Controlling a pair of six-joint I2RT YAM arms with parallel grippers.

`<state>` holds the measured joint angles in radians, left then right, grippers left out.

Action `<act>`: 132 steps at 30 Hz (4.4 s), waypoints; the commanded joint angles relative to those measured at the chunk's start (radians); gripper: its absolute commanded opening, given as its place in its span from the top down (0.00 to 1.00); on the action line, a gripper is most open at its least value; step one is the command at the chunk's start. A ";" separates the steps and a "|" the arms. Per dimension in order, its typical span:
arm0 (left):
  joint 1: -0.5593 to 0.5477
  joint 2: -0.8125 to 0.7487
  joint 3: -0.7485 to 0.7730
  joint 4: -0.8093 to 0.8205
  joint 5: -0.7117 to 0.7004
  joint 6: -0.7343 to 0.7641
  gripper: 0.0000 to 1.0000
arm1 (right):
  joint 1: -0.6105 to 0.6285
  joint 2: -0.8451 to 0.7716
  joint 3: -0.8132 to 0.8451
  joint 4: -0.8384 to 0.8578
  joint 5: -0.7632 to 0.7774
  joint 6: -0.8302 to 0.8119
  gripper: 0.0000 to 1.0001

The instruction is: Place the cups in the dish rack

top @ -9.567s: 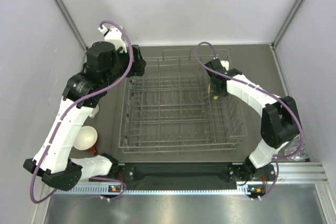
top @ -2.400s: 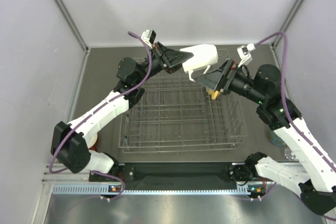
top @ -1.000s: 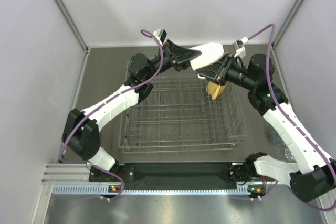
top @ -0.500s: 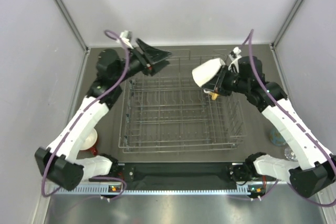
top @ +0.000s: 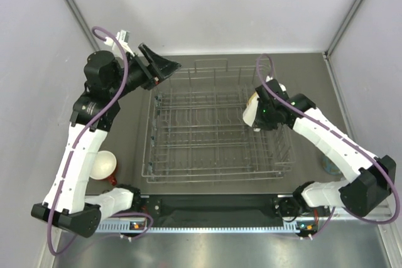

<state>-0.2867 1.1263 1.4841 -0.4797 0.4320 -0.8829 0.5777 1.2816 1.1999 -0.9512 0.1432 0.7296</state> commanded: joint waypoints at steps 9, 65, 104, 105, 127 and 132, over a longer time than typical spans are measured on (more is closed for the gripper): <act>0.063 0.023 0.071 -0.122 0.019 0.105 0.26 | 0.045 0.027 -0.039 -0.024 0.219 0.062 1.00; 0.116 0.027 0.041 -0.112 0.059 0.082 0.27 | 0.125 0.003 -0.174 0.078 0.331 -0.134 1.00; 0.132 0.030 0.025 -0.089 0.079 0.065 0.27 | 0.125 -0.015 -0.281 0.196 0.315 -0.226 1.00; 0.133 0.030 0.025 -0.089 0.079 0.065 0.27 | 0.123 -0.011 -0.280 0.200 0.314 -0.226 1.00; 0.141 0.015 0.002 -0.083 0.074 0.047 0.27 | 0.116 -0.077 -0.361 0.284 0.211 -0.194 0.91; 0.141 0.009 -0.007 -0.077 0.079 0.033 0.27 | 0.114 -0.068 -0.366 0.281 0.205 -0.183 0.73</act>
<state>-0.1516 1.1618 1.4822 -0.6025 0.5007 -0.8402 0.6846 1.2167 0.8295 -0.7387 0.4191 0.5365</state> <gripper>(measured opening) 0.734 0.240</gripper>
